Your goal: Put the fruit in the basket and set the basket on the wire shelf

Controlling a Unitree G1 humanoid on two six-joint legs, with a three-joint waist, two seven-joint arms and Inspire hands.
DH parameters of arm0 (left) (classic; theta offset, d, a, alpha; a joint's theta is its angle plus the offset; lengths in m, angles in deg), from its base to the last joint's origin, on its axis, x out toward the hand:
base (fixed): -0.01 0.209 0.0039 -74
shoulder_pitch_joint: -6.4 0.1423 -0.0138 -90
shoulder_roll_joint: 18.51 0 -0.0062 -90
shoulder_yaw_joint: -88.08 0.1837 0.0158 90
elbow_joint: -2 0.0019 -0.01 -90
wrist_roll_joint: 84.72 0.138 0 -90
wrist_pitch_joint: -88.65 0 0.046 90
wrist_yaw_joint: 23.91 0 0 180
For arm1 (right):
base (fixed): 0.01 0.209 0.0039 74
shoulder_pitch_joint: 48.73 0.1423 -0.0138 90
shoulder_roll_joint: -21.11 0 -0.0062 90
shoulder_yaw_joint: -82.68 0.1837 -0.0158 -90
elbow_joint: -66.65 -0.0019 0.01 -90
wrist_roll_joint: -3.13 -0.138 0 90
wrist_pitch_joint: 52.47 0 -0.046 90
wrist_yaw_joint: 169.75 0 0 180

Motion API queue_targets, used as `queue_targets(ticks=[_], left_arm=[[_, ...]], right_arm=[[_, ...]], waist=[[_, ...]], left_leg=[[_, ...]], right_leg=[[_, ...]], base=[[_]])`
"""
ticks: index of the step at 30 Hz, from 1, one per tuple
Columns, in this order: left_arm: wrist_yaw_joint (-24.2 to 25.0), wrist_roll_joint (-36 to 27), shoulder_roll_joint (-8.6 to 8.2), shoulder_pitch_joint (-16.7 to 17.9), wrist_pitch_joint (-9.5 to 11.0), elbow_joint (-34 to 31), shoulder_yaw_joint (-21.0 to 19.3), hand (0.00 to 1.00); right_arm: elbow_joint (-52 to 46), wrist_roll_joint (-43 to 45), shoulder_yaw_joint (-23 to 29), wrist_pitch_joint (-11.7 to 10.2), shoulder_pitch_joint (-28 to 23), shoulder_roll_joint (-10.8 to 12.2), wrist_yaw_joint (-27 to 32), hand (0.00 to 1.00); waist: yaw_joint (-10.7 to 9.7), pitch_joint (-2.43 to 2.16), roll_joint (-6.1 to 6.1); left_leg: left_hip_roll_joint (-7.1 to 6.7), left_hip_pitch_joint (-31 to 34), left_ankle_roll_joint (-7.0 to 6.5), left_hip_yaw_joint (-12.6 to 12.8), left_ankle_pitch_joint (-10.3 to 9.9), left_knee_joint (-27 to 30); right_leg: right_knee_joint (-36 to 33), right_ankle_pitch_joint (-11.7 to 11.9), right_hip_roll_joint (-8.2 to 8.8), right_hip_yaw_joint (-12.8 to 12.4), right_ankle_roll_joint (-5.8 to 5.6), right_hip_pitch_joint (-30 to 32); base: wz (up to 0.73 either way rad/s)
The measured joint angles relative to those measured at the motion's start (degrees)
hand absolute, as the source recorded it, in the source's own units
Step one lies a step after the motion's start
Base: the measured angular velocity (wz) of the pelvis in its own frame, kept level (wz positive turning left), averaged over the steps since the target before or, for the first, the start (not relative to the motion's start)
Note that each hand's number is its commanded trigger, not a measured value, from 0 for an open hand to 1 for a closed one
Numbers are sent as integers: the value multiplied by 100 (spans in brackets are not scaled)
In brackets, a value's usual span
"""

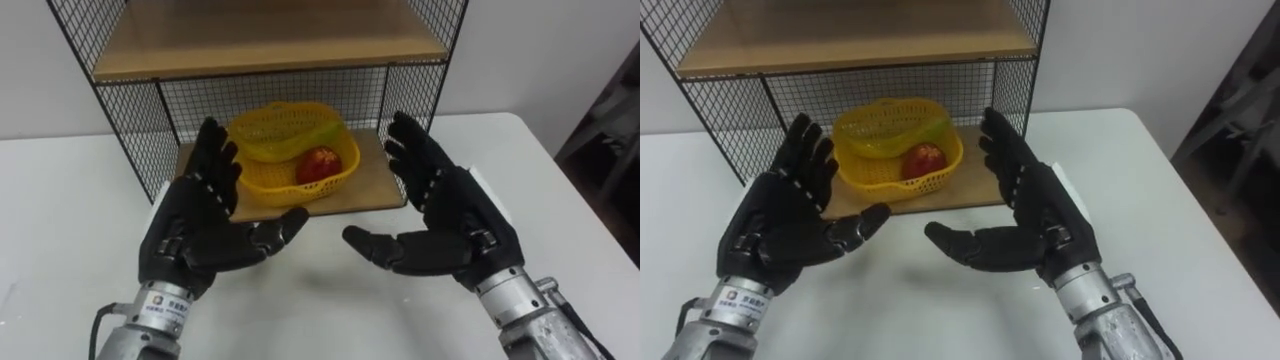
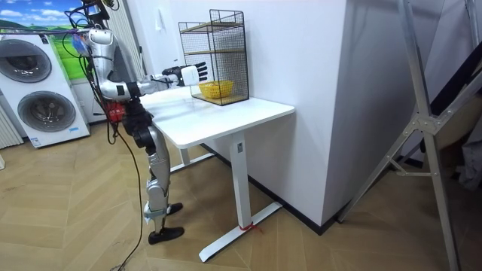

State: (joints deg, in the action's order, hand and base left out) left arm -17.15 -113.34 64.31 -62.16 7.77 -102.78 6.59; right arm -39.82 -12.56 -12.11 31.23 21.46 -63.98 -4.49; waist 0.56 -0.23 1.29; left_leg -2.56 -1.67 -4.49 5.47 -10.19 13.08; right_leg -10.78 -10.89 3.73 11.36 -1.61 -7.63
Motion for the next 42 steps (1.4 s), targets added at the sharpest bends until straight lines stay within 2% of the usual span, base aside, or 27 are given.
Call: queue_targets(ticks=[3, 4, 10, 12, 16, 18, 21, 25, 27, 29, 33, 37, 42], left_arm=[[-82, 1, -1, 328, 110, -117, -188, 0], [-144, 7, 0, 465, 207, -159, -261, 0], [-539, 87, -16, 621, 490, -177, -518, 0], [-852, 241, -44, 624, 629, -174, -620, 0], [-1348, 455, -105, 722, 760, -175, -859, 0], [-1742, 452, -115, 722, 814, -174, -1163, 0], [-2169, 545, -124, 674, 996, -183, -1647, 0], [-2895, 589, -104, 643, 1039, -676, -2126, 0], [-3338, 720, -52, 575, 1269, -948, -2345, 0], [-3646, 866, 9, 471, 1395, -1002, -2480, 0], [-4374, 1294, 20, 425, 1424, -1003, -2906, 0], [-4786, 1559, 21, 465, 1423, -1004, -3287, 0], [-5370, 1451, 33, 509, 1377, -896, -3856, 0]], right_arm=[[-2, 48, 156, -150, -188, 51, 169, 0], [-2, 73, 220, -198, -247, 58, 256, 0], [-8, 569, 504, -382, -300, 173, 678, 0], [-35, 725, 592, -502, -301, 168, 989, 0], [-162, 793, 792, -717, -301, 169, 1573, 0], [-240, 933, 930, -919, -297, 165, 2032, 0], [-240, 980, 1261, -1069, -295, 163, 2587, 0], [-240, 957, 1583, -1128, -256, 99, 3245, 0], [-240, 957, 1652, -1152, -170, -40, 3612, 0], [-240, 968, 1762, -1215, -118, -69, 3877, 0], [-239, 966, 2175, -1280, -93, -100, 4518, 0], [-237, 967, 2637, -1283, -160, -109, 4939, 0], [-39, 715, 3171, -1281, -323, -117, 5583, 0]], waist=[[-4, -5, 4], [-3, -5, 3], [48, -7, 5], [127, -8, 4], [180, -1, -25], [187, 5, -48], [259, 20, -90], [290, 8, -79], [294, 4, -87], [300, 8, -105], [298, 14, -125], [287, 13, -128], [286, 17, -129]], left_leg=[[1, 7, 4, 3, 5, -12], [0, 9, 4, 4, 5, -15], [-6, 43, 5, -3, 4, -37], [-6, 11, 4, 7, 5, -47], [-11, -4, 5, -17, 4, -47], [-18, -6, 6, -61, 5, -60], [-16, 14, 14, -101, 2, -58], [-25, 110, 21, -150, 14, -38], [-26, 94, 21, -155, 16, -46], [-25, 95, 22, -172, 16, -43], [-22, 100, 30, -203, 18, -44], [-23, 103, 35, -233, 19, -47], [-23, 112, 37, -237, 21, -49]], right_leg=[[0, 0, -5, -5, 1, 31], [0, 0, -5, -3, 1, 37], [1, 0, -6, -20, 0, 63], [2, 0, -6, -17, 1, 55], [7, 0, -4, 11, 0, 18], [16, 0, -4, 54, 0, -23], [15, -1, -4, 127, -1, -15], [12, 0, -2, 180, 0, 59], [13, 0, -1, 192, 0, 34], [13, 0, -2, 225, 0, 27], [15, 0, -8, 245, -1, 43], [16, -1, -10, 293, -2, 40], [3, -3, -6, 288, -5, 61]], base=[[0], [0], [0], [-2], [4], [10], [9], [6], [0], [5], [2], [4], [0]])
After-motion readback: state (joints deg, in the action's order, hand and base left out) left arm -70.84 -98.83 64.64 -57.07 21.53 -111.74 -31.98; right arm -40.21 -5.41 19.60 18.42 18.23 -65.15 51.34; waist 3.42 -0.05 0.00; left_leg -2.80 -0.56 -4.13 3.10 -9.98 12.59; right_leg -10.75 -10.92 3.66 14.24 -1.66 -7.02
